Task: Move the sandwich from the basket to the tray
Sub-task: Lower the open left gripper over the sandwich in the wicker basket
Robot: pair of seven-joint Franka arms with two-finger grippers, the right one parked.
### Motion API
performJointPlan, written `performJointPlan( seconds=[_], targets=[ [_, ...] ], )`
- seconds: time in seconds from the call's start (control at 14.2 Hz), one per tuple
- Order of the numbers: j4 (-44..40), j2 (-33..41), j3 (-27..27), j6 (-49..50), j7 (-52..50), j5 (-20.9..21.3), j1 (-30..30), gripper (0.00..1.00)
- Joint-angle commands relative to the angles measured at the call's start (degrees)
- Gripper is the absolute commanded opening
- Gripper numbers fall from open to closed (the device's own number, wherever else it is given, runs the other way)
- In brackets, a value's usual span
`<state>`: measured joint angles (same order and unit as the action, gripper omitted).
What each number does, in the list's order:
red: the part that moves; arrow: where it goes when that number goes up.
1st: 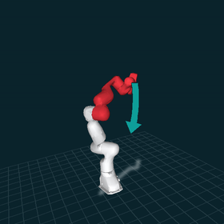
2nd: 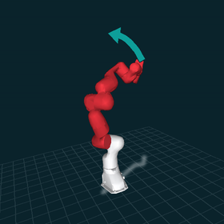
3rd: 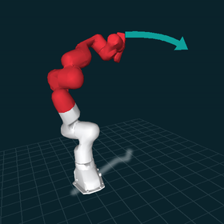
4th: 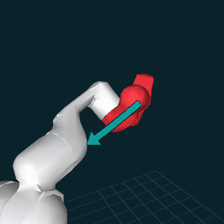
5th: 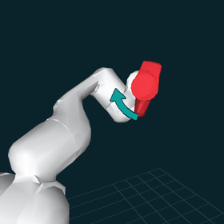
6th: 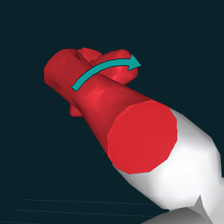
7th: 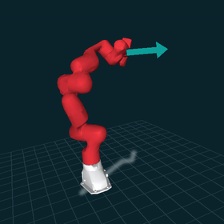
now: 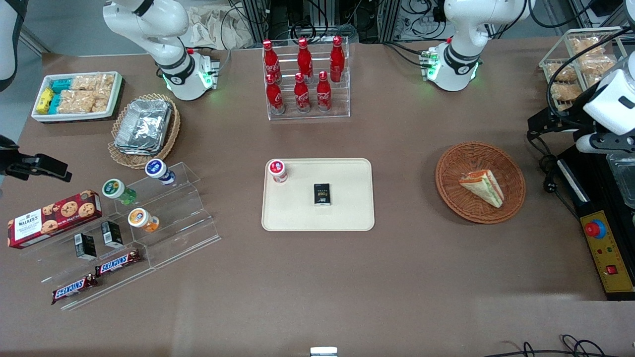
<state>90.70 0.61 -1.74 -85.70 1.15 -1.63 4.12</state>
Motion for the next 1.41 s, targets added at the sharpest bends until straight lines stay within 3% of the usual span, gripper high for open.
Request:
performJointPlan(
  seconds=[0.0,0.21,0.64,0.99,1.34],
  targets=[
    [-1.85,-1.22,-0.2,0.89,1.31,1.28,0.18,1.0],
    [-1.06,-2.98,-0.63,0.98,-2.26,1.37,-0.34,1.0],
    [20.18,3.08,-2.57,-17.46,-40.11,0.57,-0.61,1.0],
    [36.1,3.09,-2.66,-35.72,-54.02,1.1,-0.78,1.0],
    [38.67,-3.59,-2.48,-44.89,-59.95,0.93,-0.61,1.0]
  ],
)
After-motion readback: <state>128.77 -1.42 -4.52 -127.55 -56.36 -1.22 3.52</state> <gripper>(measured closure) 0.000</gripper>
